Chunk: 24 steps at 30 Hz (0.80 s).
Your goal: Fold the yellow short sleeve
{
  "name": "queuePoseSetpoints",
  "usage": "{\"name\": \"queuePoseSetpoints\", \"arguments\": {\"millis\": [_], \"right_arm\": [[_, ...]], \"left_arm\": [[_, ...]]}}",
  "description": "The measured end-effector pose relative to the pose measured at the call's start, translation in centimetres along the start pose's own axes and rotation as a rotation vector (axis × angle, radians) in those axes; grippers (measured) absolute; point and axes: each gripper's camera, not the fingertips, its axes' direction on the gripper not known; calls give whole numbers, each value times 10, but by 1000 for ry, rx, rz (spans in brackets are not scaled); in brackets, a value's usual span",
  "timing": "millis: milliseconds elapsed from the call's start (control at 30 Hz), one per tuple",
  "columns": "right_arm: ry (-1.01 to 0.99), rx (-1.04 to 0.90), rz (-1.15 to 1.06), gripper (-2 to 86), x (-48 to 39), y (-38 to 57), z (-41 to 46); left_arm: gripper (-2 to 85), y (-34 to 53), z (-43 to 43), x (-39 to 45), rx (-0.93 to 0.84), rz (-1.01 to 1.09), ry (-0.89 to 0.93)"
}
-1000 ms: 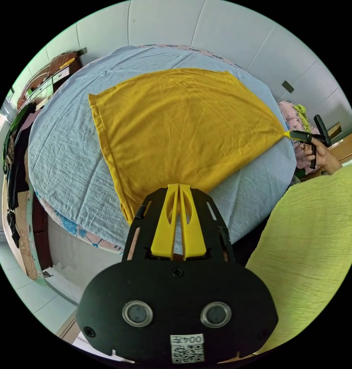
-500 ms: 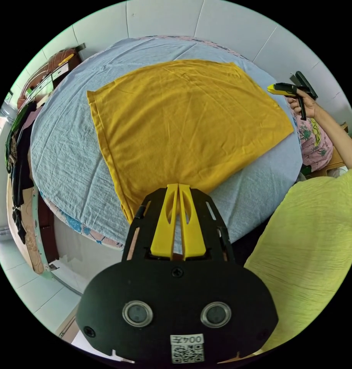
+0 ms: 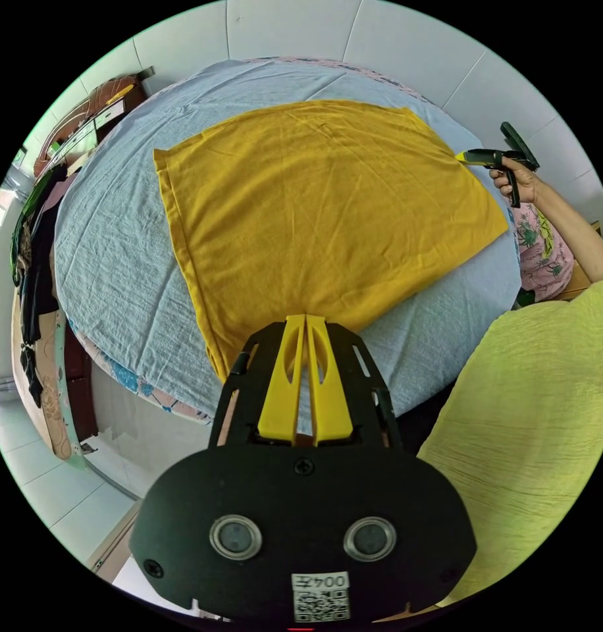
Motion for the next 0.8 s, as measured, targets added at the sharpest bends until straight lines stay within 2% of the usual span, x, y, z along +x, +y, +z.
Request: {"name": "queuePoseSetpoints", "arguments": {"millis": [133, 233, 367, 433, 533, 800], "right_arm": [[-23, -1, 10, 80, -13, -9, -11], [-58, 14, -31, 83, -33, -4, -20], [-7, -37, -73, 13, -67, 4, -13], [121, -80, -72, 2, -79, 4, -4], [205, -73, -40, -4, -93, -1, -9], [258, -112, -235, -8, -196, 3, -11]], "left_arm": [[2, -3, -1, -2, 6, -10, 21], [3, -4, -1, -4, 11, -17, 30], [3, -5, -1, -6, 21, -18, 33], [3, -6, -1, -7, 23, -13, 33], [3, -8, -1, -10, 21, -7, 38], [3, -16, 0, -16, -7, -5, 27]]}}
